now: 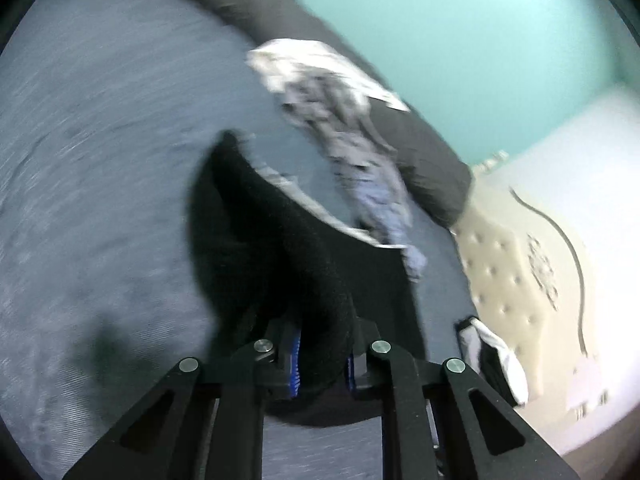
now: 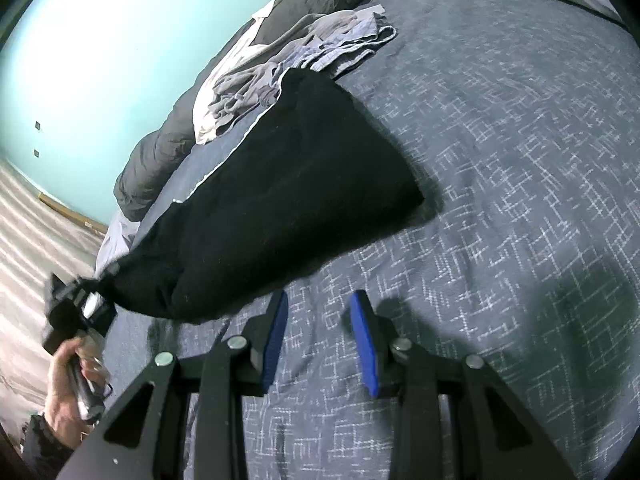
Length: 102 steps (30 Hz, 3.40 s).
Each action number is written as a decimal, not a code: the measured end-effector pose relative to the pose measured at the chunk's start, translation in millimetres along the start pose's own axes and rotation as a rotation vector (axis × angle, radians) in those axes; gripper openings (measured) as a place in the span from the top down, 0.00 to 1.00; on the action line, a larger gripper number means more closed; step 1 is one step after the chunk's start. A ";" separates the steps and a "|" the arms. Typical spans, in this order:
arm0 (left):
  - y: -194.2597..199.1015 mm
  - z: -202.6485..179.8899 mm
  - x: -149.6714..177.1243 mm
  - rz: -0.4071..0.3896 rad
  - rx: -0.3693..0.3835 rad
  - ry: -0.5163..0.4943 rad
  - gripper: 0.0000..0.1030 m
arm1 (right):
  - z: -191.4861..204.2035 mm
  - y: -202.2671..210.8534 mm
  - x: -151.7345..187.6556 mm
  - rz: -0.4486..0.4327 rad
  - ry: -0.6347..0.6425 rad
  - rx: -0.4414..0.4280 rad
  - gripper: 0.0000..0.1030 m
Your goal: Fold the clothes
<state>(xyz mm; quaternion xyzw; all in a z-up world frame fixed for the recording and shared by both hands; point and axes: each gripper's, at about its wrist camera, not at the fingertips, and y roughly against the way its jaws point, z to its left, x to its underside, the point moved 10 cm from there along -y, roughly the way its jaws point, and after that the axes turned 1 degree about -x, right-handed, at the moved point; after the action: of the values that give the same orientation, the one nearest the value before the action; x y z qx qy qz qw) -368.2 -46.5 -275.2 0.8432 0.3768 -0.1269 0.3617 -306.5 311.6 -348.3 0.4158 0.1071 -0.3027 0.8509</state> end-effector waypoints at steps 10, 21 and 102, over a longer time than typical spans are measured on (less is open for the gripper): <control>-110.8 -118.5 79.5 0.226 0.048 -0.249 0.88 | -16.5 6.3 -11.0 -0.029 -0.048 -0.005 0.68; -105.6 -107.5 102.3 0.315 0.063 -0.241 0.71 | -18.2 13.5 -26.5 -0.060 -0.060 -0.026 0.68; -95.7 -43.5 93.5 0.343 0.032 -0.256 0.44 | 40.9 -71.7 -155.1 0.163 0.231 0.053 0.63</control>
<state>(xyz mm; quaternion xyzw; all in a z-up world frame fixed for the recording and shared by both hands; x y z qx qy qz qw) -376.4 78.5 -339.2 0.8777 0.1764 -0.1757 0.4094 -475.8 312.4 -301.3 0.4775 0.1620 -0.1854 0.8434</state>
